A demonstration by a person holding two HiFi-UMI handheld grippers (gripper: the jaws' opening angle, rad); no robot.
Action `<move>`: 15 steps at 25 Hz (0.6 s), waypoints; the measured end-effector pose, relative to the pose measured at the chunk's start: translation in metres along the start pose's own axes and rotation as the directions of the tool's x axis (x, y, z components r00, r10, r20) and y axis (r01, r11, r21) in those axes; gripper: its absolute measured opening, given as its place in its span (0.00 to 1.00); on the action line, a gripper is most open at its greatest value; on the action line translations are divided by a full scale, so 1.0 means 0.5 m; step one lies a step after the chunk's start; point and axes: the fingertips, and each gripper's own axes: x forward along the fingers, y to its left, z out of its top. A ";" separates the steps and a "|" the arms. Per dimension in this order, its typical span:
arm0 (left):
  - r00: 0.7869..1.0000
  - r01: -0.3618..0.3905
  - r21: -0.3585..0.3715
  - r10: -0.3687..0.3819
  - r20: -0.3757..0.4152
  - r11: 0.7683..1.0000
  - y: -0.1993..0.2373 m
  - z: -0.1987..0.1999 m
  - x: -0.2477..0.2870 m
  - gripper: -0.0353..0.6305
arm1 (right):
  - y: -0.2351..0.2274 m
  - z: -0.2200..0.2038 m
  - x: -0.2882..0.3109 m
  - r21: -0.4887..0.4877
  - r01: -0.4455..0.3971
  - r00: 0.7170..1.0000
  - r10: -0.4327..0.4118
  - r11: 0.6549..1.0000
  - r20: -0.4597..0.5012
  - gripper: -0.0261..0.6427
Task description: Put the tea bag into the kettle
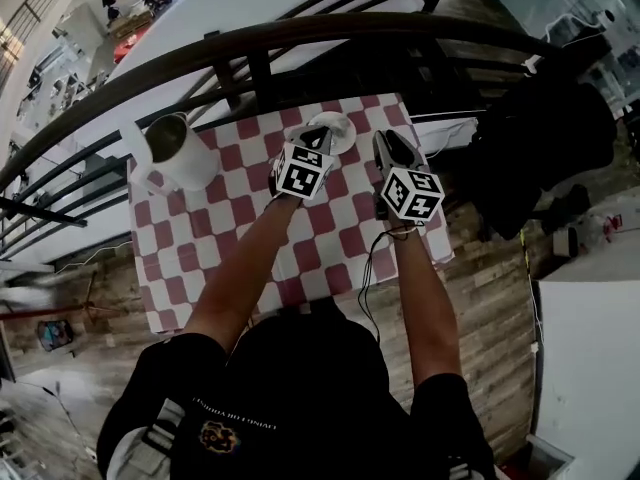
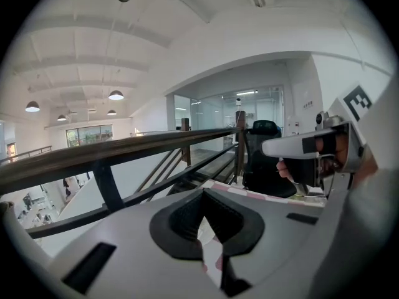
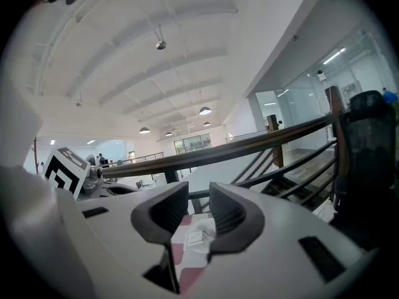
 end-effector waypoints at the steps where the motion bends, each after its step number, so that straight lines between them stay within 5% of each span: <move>1: 1.000 0.015 0.005 -0.015 0.000 1.000 -0.014 0.003 0.006 0.05 | -0.013 -0.001 -0.012 0.002 0.016 1.000 -0.016 1.000 0.000 0.21; 15: 0.997 0.076 0.006 -0.076 -0.012 0.997 -0.052 -0.010 0.032 0.05 | -0.063 -0.038 -0.057 0.006 0.092 0.995 -0.092 0.996 -0.037 0.21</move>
